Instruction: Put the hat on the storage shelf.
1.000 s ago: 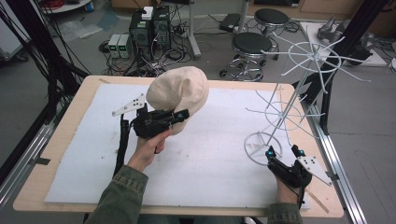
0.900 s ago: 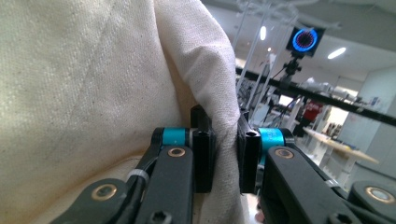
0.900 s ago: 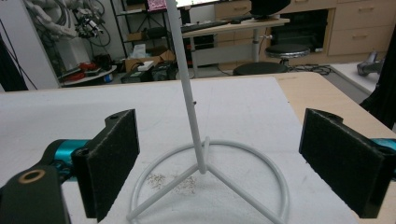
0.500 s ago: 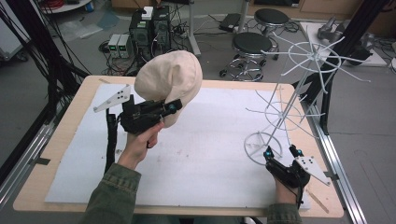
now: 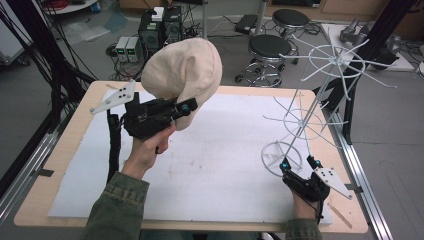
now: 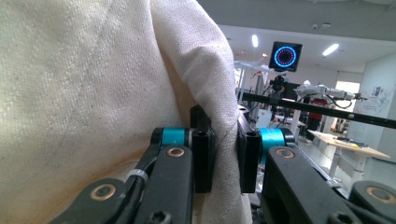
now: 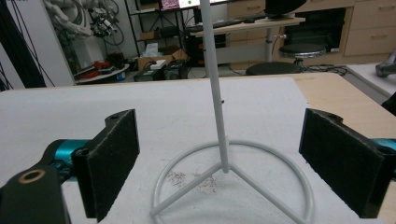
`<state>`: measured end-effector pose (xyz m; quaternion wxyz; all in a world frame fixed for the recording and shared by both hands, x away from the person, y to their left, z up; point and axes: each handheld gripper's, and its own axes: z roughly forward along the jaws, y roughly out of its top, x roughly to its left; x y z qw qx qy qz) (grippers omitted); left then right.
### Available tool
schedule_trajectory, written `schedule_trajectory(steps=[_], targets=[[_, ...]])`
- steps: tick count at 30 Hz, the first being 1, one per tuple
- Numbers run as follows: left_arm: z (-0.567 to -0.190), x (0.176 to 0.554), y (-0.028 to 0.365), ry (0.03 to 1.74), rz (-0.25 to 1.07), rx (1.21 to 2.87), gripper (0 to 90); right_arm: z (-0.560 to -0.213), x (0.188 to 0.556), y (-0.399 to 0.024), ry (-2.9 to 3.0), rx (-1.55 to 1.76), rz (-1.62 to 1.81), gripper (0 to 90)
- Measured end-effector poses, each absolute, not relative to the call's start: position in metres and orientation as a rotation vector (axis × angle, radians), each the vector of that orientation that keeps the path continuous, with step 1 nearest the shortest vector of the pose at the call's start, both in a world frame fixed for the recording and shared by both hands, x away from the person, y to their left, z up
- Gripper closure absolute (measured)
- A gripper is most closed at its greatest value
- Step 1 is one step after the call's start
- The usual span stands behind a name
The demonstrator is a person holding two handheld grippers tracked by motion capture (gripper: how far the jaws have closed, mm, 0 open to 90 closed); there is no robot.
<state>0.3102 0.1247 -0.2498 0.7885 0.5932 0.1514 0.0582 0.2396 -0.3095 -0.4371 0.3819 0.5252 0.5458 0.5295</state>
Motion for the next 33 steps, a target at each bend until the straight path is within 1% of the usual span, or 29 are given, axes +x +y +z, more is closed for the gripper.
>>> schedule_trajectory(steps=[13,22,33], targets=[[-0.213,0.315,0.093,0.286,0.128,1.314,80.3,-0.437,0.237,-0.305,1.409,1.327,1.385,11.3],[-0.191,0.322,0.066,0.264,0.100,1.332,80.1,-0.435,0.234,-0.303,1.416,1.326,1.388,11.3],[-0.167,0.330,0.010,0.203,0.019,1.323,80.0,-0.436,0.234,-0.303,1.413,1.322,1.381,11.3]])
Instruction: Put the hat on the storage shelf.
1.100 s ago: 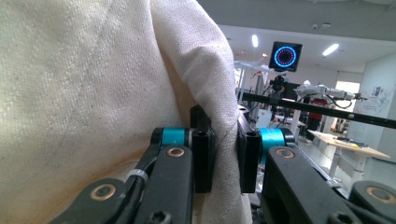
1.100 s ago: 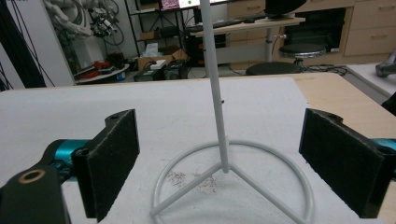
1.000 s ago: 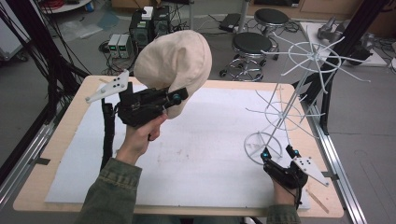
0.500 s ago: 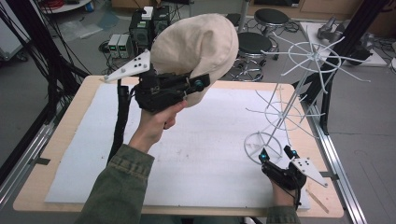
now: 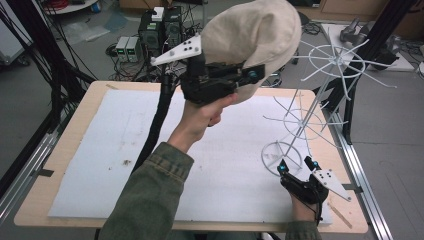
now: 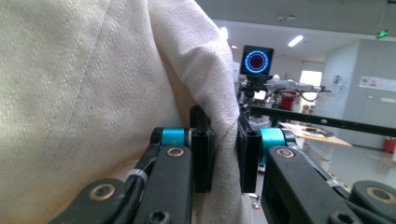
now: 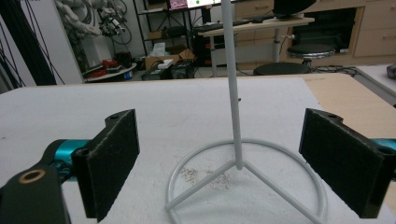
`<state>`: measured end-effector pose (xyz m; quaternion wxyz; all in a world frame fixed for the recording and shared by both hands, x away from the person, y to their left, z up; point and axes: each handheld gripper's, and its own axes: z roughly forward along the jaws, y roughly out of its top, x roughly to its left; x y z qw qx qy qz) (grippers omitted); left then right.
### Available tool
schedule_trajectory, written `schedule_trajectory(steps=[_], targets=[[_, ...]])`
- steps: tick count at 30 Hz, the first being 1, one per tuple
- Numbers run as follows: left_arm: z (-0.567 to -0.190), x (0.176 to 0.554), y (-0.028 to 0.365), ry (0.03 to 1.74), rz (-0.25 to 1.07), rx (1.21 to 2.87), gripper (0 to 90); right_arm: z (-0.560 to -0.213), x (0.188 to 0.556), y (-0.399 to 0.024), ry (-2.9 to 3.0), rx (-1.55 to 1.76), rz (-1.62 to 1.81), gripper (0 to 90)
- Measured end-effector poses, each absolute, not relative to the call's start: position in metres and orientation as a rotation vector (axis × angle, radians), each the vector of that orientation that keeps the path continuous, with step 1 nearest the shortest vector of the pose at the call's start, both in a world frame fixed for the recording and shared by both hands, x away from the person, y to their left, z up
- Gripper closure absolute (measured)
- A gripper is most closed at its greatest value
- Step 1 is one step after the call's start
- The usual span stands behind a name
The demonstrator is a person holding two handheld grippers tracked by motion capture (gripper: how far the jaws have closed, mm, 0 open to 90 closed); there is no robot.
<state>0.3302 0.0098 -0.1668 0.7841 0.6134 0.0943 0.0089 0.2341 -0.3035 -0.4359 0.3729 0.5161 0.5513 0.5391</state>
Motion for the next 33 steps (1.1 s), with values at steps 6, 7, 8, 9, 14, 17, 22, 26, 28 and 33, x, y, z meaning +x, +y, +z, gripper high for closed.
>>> schedule_trajectory(steps=[6,7,8,9,14,17,22,26,28,33], targets=[[-0.157,0.333,-0.016,0.189,-0.001,1.331,79.8,-0.436,0.234,-0.305,1.420,1.316,1.370,11.3],[-0.156,0.334,-0.019,0.185,-0.005,1.334,79.8,-0.437,0.234,-0.305,1.420,1.316,1.371,11.2],[-0.155,0.334,-0.023,0.185,-0.009,1.335,79.8,-0.437,0.234,-0.305,1.417,1.319,1.371,11.3],[-0.155,0.335,-0.026,0.185,-0.016,1.336,79.8,-0.437,0.233,-0.306,1.421,1.319,1.371,11.3],[-0.154,0.336,-0.040,0.176,-0.034,1.348,79.7,-0.436,0.233,-0.306,1.416,1.319,1.374,11.2],[-0.153,0.336,-0.046,0.165,-0.038,1.361,79.6,-0.436,0.233,-0.307,1.416,1.320,1.374,11.3],[-0.157,0.342,-0.052,0.181,-0.058,1.354,79.5,-0.436,0.234,-0.305,1.418,1.304,1.371,11.3],[-0.158,0.347,-0.054,0.192,-0.063,1.348,79.0,-0.436,0.234,-0.304,1.426,1.303,1.367,11.3],[-0.159,0.350,-0.054,0.202,-0.077,1.342,78.8,-0.437,0.234,-0.305,1.433,1.296,1.356,11.3],[-0.162,0.352,-0.057,0.203,-0.089,1.361,78.2,-0.436,0.234,-0.303,1.431,1.294,1.367,11.3]])
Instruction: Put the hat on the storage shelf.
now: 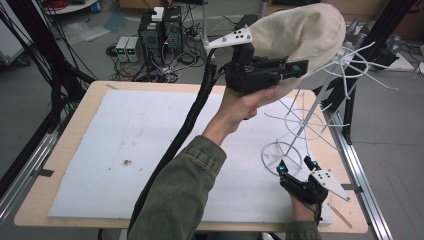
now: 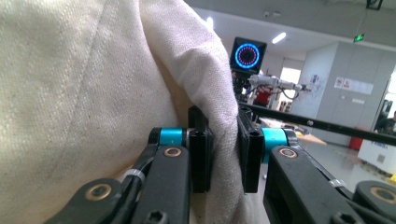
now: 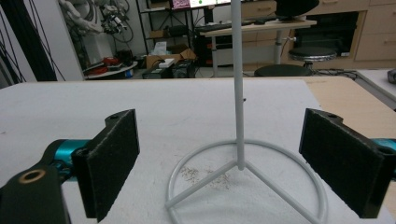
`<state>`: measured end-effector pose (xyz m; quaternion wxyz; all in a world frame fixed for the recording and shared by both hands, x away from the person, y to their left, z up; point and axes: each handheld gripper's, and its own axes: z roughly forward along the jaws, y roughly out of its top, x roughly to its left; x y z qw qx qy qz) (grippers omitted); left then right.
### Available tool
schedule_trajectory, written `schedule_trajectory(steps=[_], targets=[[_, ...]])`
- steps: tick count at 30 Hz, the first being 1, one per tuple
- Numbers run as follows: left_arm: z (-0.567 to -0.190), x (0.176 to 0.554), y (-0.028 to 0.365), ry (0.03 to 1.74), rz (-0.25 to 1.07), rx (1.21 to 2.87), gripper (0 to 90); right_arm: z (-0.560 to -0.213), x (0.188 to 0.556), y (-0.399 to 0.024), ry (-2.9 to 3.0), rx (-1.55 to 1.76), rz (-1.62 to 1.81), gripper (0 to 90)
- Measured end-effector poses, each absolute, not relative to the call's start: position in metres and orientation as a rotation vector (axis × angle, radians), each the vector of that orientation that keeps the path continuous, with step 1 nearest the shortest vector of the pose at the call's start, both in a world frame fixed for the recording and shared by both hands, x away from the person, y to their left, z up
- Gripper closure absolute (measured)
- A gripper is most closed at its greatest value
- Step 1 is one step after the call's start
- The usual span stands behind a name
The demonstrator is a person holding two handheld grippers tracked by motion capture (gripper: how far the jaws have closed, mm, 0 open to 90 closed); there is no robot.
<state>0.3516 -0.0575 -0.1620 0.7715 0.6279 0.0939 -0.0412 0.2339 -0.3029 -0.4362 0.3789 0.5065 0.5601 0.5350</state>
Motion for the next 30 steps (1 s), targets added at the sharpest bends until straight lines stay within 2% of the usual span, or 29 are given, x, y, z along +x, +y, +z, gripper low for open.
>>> schedule_trajectory(steps=[16,23,24,25,27,30], targets=[[-0.165,0.351,-0.060,0.191,-0.201,1.377,74.5,-0.436,0.234,-0.304,1.426,1.297,1.369,11.3],[-0.165,0.352,-0.057,0.213,-0.208,1.383,62.7,-0.436,0.234,-0.304,1.424,1.297,1.371,11.3],[-0.166,0.352,-0.056,0.213,-0.214,1.384,60.3,-0.435,0.233,-0.304,1.419,1.304,1.379,11.3],[-0.166,0.352,-0.055,0.217,-0.212,1.384,53.1,-0.436,0.234,-0.304,1.419,1.297,1.375,11.3],[-0.166,0.352,-0.053,0.222,-0.209,1.382,51.2,-0.436,0.233,-0.304,1.420,1.303,1.374,11.3],[-0.168,0.352,-0.050,0.239,-0.184,1.401,43.8,-0.436,0.234,-0.304,1.418,1.299,1.376,11.2]])
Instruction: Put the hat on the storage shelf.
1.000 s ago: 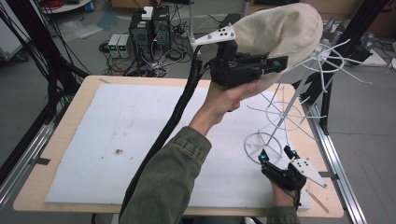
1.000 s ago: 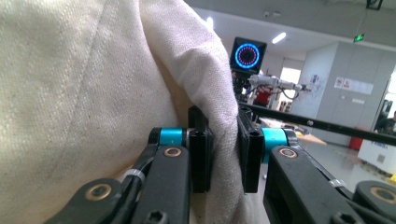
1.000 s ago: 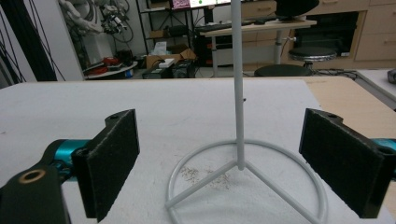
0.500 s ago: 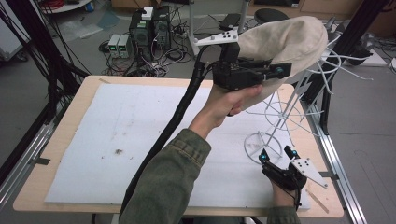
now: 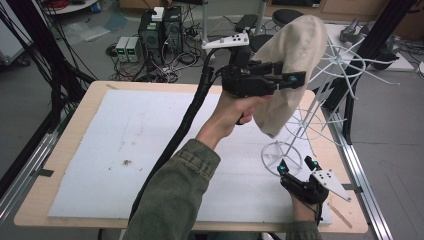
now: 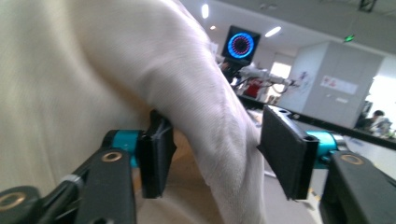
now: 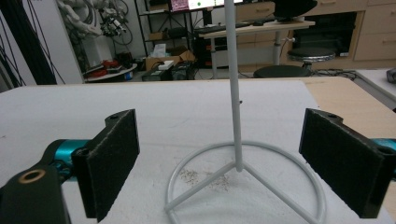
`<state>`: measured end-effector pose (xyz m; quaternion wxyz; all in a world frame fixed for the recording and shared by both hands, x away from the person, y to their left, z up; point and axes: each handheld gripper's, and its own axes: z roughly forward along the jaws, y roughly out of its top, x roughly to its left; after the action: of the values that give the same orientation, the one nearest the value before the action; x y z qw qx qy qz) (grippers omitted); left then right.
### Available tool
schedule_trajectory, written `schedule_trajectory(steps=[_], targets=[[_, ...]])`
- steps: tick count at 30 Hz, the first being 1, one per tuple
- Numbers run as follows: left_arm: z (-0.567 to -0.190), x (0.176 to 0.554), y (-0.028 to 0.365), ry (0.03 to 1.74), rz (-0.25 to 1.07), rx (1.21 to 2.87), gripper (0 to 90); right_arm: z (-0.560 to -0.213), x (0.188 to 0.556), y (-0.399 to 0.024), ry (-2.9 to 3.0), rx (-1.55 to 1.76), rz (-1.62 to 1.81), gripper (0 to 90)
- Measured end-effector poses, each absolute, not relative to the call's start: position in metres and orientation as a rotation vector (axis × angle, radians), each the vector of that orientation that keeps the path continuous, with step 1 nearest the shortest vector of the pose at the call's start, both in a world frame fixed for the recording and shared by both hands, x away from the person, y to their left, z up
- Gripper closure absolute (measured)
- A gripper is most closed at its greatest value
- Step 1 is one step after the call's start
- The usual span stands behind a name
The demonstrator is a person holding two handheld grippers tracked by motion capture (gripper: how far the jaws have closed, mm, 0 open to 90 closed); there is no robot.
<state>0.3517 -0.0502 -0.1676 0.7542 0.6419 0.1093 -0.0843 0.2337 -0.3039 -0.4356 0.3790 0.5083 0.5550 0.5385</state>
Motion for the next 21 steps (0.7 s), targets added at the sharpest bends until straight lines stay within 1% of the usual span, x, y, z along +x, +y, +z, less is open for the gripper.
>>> schedule_trajectory(steps=[3,11,21], targets=[[-0.172,0.354,-0.049,0.253,-0.185,1.424,42.7,-0.436,0.234,-0.304,1.420,1.298,1.371,11.3],[-0.181,0.358,-0.042,0.263,-0.232,1.379,42.2,-0.436,0.234,-0.305,1.417,1.299,1.375,11.3],[-0.187,0.360,-0.026,0.279,-0.238,1.335,40.8,-0.436,0.234,-0.305,1.422,1.296,1.366,11.3]])
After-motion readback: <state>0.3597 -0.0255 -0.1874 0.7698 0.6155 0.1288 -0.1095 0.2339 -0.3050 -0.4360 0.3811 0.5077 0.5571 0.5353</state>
